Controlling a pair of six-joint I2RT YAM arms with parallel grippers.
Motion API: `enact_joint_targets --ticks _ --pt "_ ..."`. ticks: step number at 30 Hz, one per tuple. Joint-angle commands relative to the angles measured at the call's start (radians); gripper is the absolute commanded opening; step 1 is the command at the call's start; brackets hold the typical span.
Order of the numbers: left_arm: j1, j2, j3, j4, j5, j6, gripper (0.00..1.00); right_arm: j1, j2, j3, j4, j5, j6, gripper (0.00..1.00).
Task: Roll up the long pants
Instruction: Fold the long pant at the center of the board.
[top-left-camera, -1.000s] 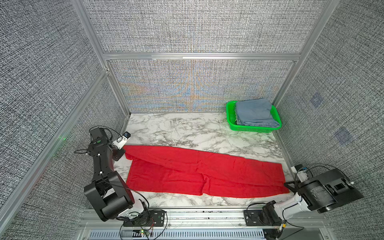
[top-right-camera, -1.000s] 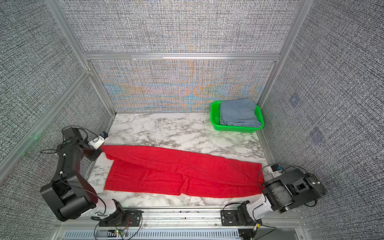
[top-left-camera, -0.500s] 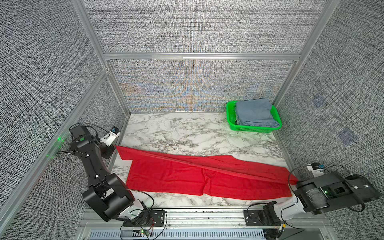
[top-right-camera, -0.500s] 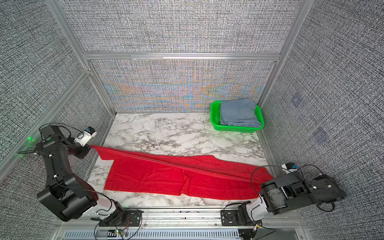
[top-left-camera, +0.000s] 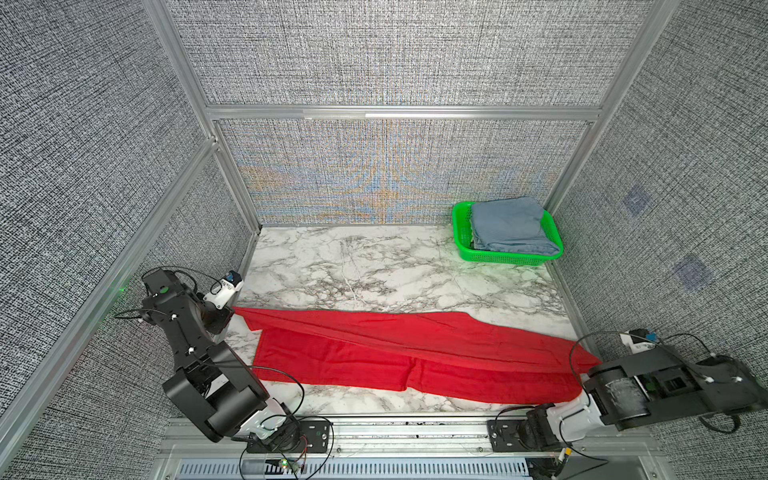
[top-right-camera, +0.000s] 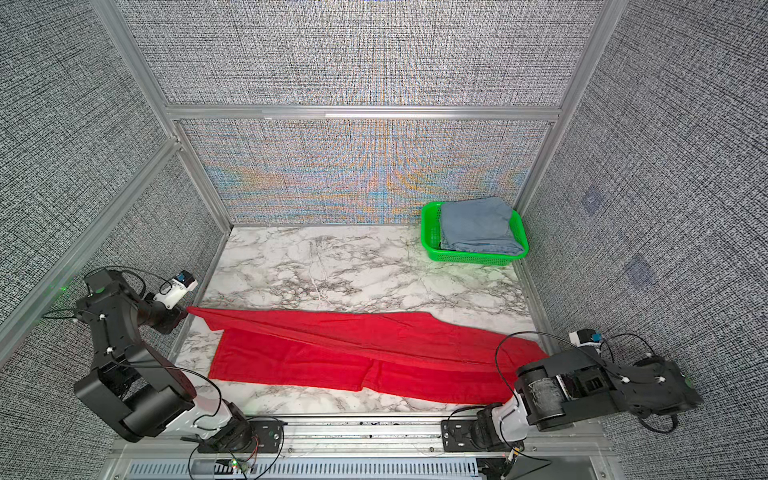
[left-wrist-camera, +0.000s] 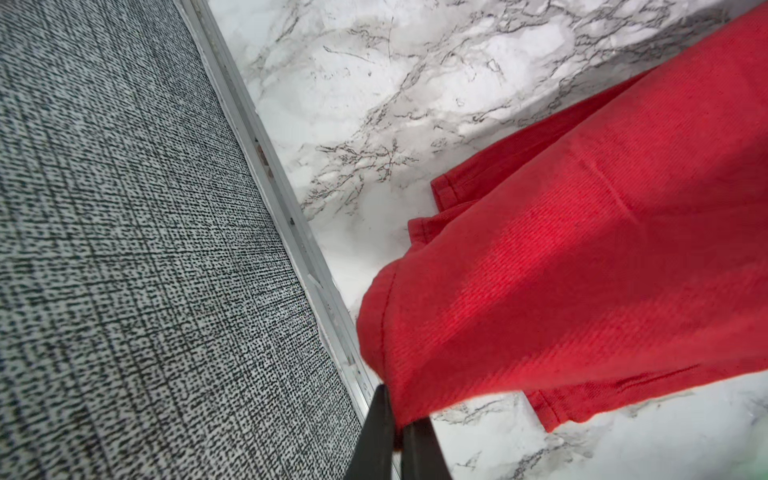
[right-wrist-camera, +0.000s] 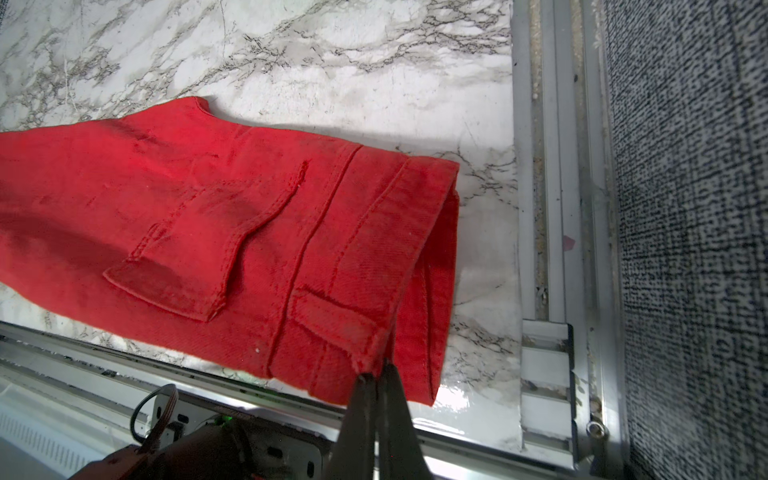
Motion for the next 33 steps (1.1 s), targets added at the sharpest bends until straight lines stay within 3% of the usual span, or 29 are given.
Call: enact_joint_targets --ticks 1,21,33 --pt "0.012 -0.003 -0.013 0.04 -0.005 0.033 0.02 -0.028 0.012 0.0 0.07 0.018 -0.018 0.0" --pt "0.058 0.036 -0.126 0.13 -0.025 0.041 0.02 -0.15 0.067 -0.064 0.129 0.141 -0.077 0.0" --pt "0.068 0.021 -0.173 0.156 -0.029 0.046 0.02 -0.228 0.138 -0.007 0.165 0.172 -0.058 0.0"
